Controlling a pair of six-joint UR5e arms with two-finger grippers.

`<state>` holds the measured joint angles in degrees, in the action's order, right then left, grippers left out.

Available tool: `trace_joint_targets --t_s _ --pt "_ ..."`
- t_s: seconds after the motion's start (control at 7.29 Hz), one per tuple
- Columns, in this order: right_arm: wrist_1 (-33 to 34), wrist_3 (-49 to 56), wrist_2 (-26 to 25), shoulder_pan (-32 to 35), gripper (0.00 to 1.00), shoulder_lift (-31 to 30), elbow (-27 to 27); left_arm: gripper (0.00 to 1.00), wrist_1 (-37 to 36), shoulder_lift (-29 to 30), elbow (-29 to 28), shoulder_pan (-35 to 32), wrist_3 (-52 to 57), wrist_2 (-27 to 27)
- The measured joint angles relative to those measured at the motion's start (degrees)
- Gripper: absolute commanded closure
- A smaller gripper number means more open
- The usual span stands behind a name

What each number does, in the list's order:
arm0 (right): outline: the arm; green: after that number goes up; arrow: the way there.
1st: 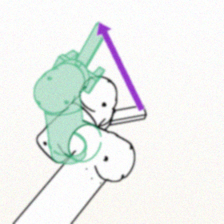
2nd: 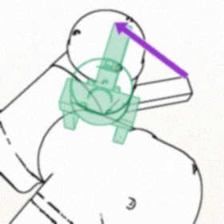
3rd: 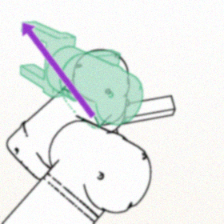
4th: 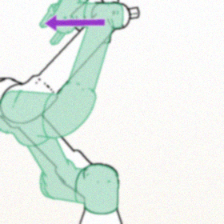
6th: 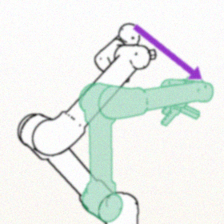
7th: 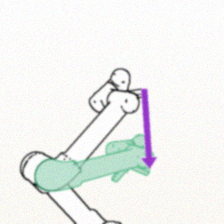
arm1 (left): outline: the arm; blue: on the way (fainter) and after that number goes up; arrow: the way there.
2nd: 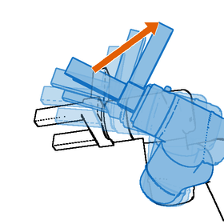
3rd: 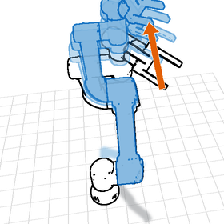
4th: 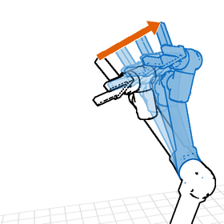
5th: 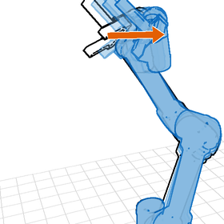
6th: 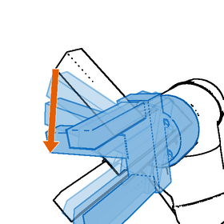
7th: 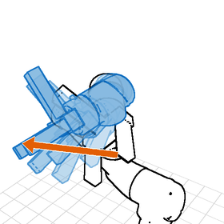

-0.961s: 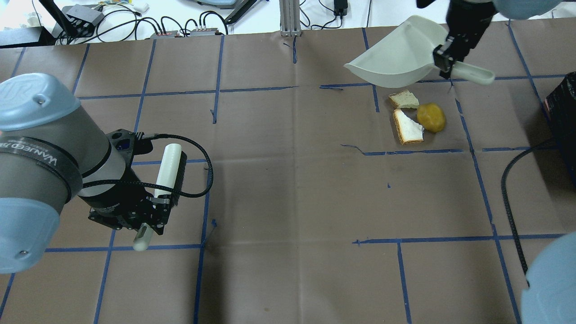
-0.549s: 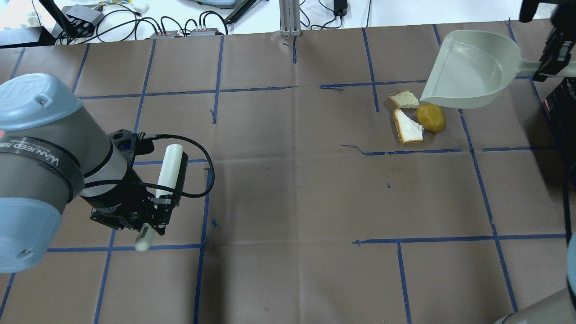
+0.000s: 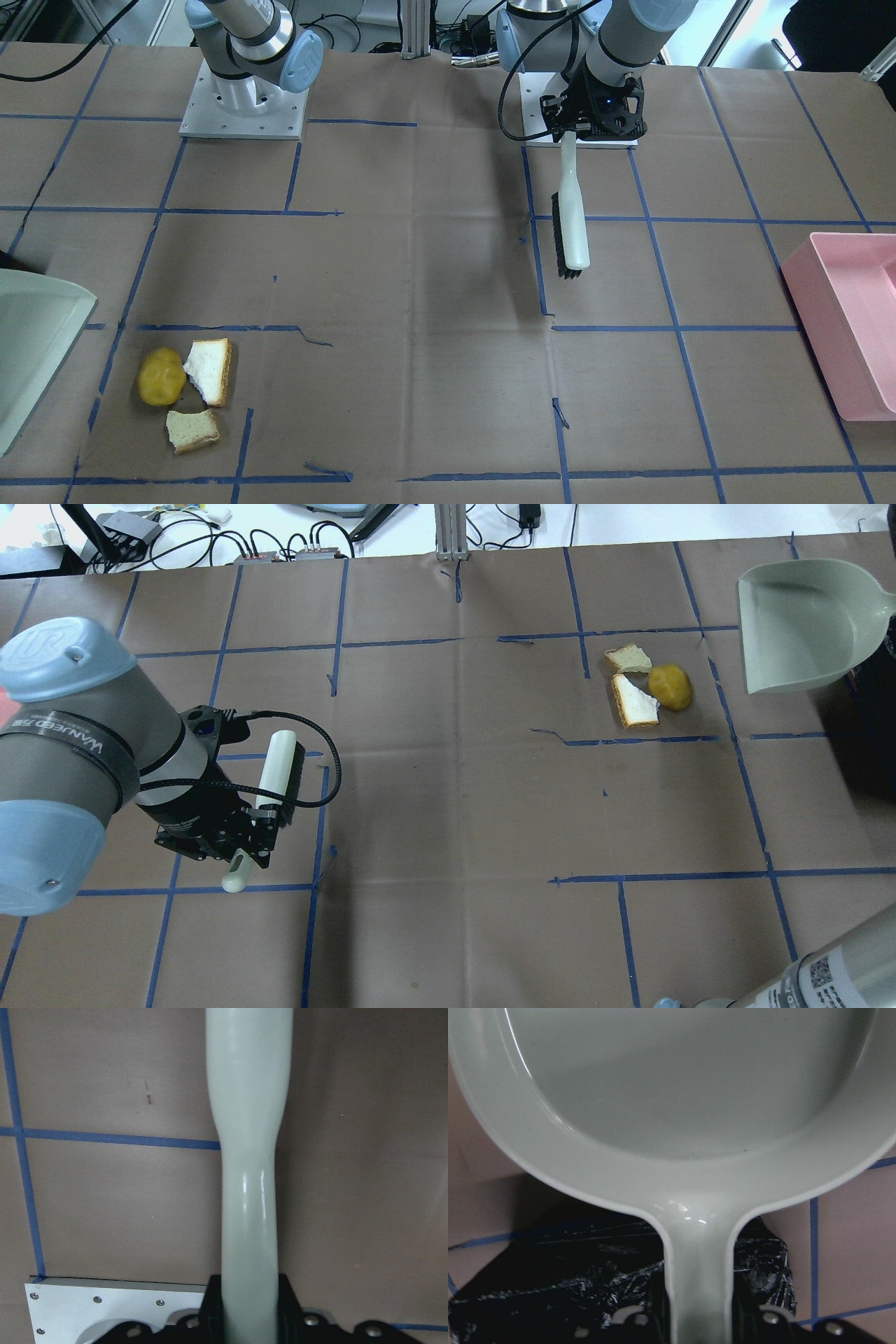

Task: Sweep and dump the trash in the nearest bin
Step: 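Lower the dustpan beside the bread while the left gripper brings the brush over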

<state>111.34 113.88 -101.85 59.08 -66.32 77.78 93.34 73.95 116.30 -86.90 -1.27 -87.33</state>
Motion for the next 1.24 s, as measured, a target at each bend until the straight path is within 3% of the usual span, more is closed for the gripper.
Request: trace_joint_targets --t_s 0.55,0.82,1.24 --pt "5.7 10.6 0.9 -1.6 1.0 2.5 4.2 1.0 -0.5 -0.1 -0.1 -0.1 0.4 4.5" --pt "11.3 10.8 0.9 -1.5 1.0 2.5 8.3 1.0 -6.7 1.2 -0.2 -2.2 0.9 5.1" --pt "14.3 7.9 1.8 -0.7 1.0 3.9 9.8 1.0 -15.3 6.6 -0.8 -10.3 -0.3 4.8"
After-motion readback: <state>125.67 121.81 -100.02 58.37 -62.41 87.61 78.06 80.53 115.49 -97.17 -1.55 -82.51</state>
